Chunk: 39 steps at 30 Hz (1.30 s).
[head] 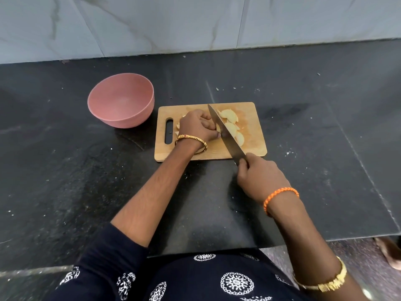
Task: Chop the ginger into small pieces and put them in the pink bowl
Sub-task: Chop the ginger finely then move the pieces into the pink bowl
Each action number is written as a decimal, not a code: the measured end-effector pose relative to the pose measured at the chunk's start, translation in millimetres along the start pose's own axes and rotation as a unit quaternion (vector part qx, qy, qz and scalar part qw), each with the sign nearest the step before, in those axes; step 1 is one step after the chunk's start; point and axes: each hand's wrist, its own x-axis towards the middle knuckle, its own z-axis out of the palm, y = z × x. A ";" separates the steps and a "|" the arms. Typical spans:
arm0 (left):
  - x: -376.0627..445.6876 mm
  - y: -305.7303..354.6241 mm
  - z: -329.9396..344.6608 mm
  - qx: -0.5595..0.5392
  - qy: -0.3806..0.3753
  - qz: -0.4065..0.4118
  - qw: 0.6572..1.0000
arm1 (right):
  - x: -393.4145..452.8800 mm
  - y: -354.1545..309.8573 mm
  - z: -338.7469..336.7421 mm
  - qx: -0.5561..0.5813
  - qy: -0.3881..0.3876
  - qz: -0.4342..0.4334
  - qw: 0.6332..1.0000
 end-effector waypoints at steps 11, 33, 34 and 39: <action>3.1 5.1 -6.4 0.023 -0.077 0.018 0.997 | -9.1 23.4 -8.4 0.123 0.009 0.012 0.992; 14.0 2.8 -9.5 0.070 -0.050 0.022 0.996 | 13.8 33.6 -4.7 0.216 0.099 0.036 0.971; 13.2 3.6 -12.3 0.101 -0.065 0.054 0.991 | 14.2 35.1 -4.0 0.218 0.101 0.038 0.970; 8.1 -0.5 0.3 0.217 -0.070 0.146 0.963 | 14.8 38.6 1.5 0.234 0.096 0.048 0.966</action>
